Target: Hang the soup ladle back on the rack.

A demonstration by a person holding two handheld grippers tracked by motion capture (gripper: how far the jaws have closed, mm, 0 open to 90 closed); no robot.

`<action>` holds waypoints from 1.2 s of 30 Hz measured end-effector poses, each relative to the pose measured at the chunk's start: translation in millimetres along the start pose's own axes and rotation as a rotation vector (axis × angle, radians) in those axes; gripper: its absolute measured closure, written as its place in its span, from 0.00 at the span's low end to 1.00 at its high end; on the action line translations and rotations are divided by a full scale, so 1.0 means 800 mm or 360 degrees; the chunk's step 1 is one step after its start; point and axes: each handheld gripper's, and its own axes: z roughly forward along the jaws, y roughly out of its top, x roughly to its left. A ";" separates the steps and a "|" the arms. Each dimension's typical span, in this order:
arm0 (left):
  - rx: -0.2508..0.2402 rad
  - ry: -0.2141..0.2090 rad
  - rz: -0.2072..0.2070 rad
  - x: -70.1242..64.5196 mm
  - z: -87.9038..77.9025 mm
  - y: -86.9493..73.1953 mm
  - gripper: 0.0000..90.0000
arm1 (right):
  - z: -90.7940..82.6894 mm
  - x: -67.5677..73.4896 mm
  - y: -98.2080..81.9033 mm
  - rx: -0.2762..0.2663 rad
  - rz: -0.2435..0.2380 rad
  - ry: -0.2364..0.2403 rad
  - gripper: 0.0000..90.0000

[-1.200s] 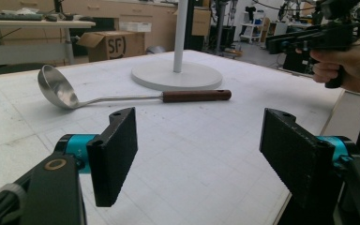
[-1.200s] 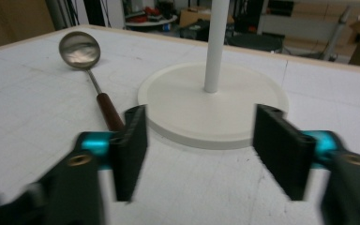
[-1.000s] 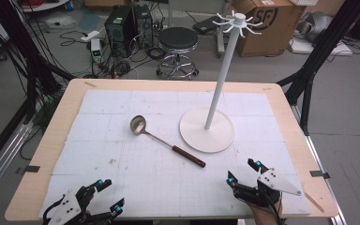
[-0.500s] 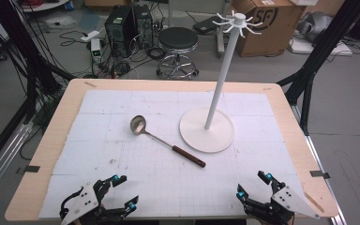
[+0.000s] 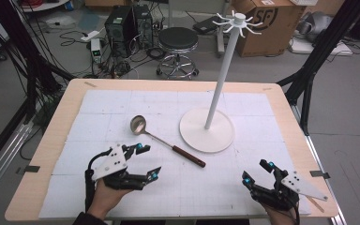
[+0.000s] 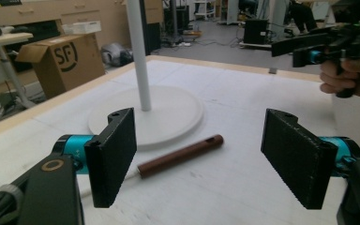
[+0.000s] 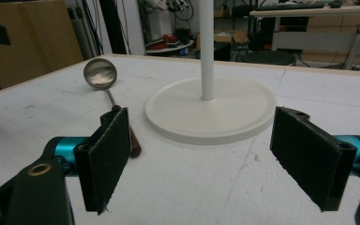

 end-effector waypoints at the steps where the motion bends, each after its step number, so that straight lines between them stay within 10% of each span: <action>1: 0.0020 -0.0007 -0.0002 0.004 0.007 0.002 0.30 | 0.001 -0.002 0.001 -0.0008 -0.0007 0.0000 0.22; 7: 0.0256 -0.0240 -0.0094 0.027 0.050 -0.005 0.44 | 0.002 -0.002 0.003 -0.0042 -0.0004 0.0015 0.22; 12: 0.0346 -0.0245 -0.0052 0.036 0.064 0.002 0.42 | 0.007 0.001 0.004 -0.0042 -0.0015 0.0031 0.22; 25: 0.0343 -0.0426 0.0109 0.077 0.069 0.131 0.41 | 0.007 0.004 0.004 -0.0031 -0.0021 0.0023 0.22; 36: 0.0798 -0.0704 0.0167 0.082 0.152 0.070 0.41 | 0.000 -0.005 0.002 -0.0031 0.0007 -0.0011 0.22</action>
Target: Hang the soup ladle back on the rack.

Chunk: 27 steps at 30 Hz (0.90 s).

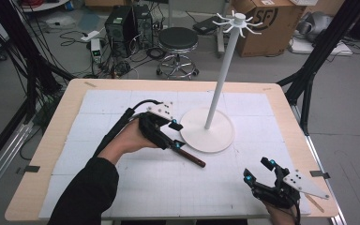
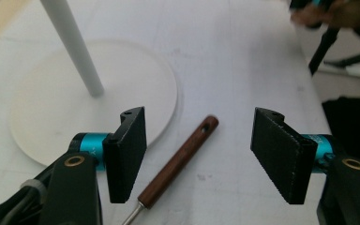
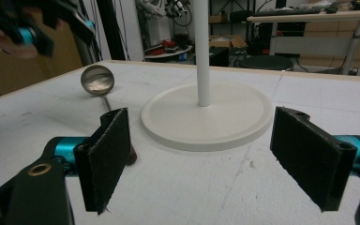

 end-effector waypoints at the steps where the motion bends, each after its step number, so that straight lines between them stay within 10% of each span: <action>1: 0.0039 -0.0017 -0.0010 0.004 0.008 -0.004 0.41 | 0.000 -0.001 0.000 -0.0003 -0.0005 -0.0006 0.22; 20: 0.0550 -0.0062 0.0104 0.035 0.089 -0.057 0.50 | 0.003 -0.007 -0.003 0.0000 0.0010 -0.0046 0.22; 27: 0.0592 -0.0043 0.0149 0.034 0.090 -0.053 0.54 | 0.009 -0.004 -0.006 0.0022 0.0000 -0.0038 0.22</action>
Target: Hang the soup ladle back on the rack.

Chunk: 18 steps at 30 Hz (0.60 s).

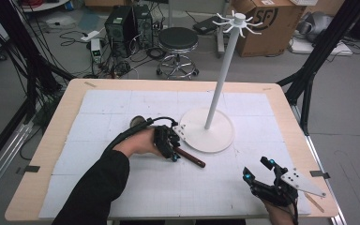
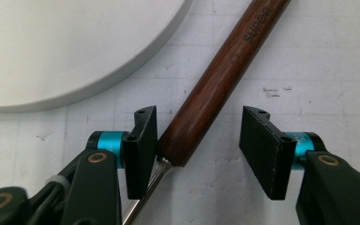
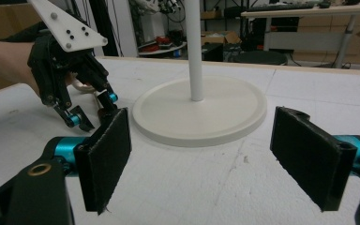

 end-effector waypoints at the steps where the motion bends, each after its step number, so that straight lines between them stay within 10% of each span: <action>1: 0.0007 0.0004 0.0016 0.000 0.000 0.001 0.55 | 0.001 0.000 0.000 -0.0003 0.0004 0.0001 0.22; 9: 0.0224 0.0009 0.0155 -0.011 0.004 0.026 0.69 | 0.003 0.000 0.000 0.0004 0.0002 -0.0009 0.22; 18: 0.0254 -0.0017 0.0171 -0.013 0.004 0.031 0.81 | 0.002 -0.003 -0.001 0.0009 0.0008 -0.0018 0.22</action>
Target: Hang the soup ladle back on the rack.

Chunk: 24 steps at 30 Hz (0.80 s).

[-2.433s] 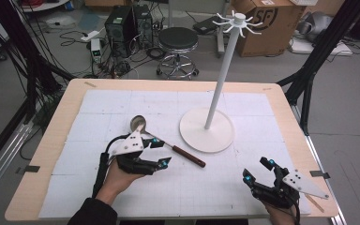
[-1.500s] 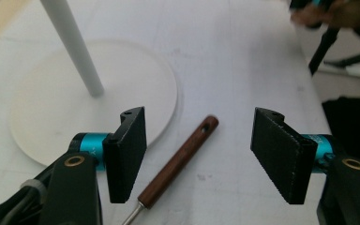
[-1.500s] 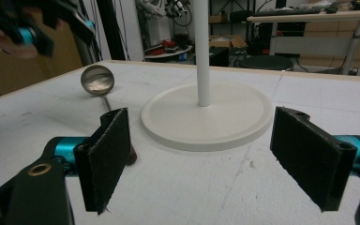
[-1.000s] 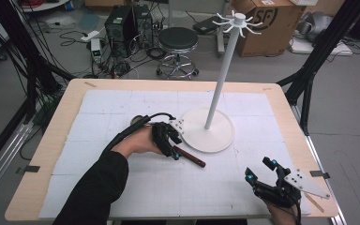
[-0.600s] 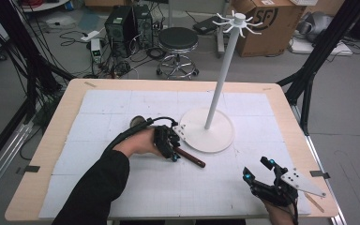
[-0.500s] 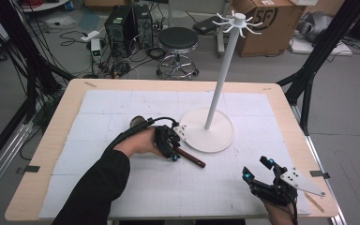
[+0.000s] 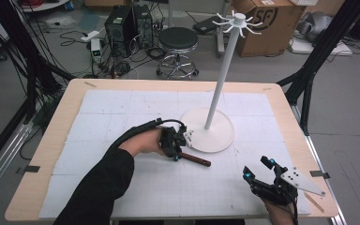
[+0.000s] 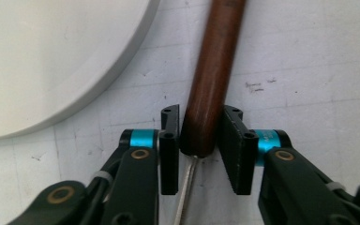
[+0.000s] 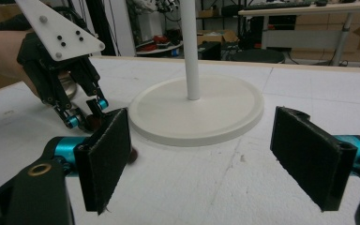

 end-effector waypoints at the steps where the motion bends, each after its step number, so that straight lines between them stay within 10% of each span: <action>1: -0.0001 -0.0004 -0.0025 0.001 0.000 0.000 0.82 | 0.000 0.000 0.000 0.0001 0.0001 -0.0001 0.22; 8: -0.0047 0.0002 -0.0093 0.004 -0.009 -0.003 0.83 | -0.003 -0.002 0.000 -0.0006 0.0002 -0.0029 0.22; 16: -0.0559 0.0087 -0.0267 0.004 -0.081 -0.029 0.83 | -0.008 -0.005 -0.004 -0.0008 0.0009 -0.0054 0.22; 24: -0.0823 0.0178 -0.0328 -0.007 -0.130 -0.039 0.83 | -0.008 -0.004 -0.004 -0.0037 0.0003 -0.0063 0.22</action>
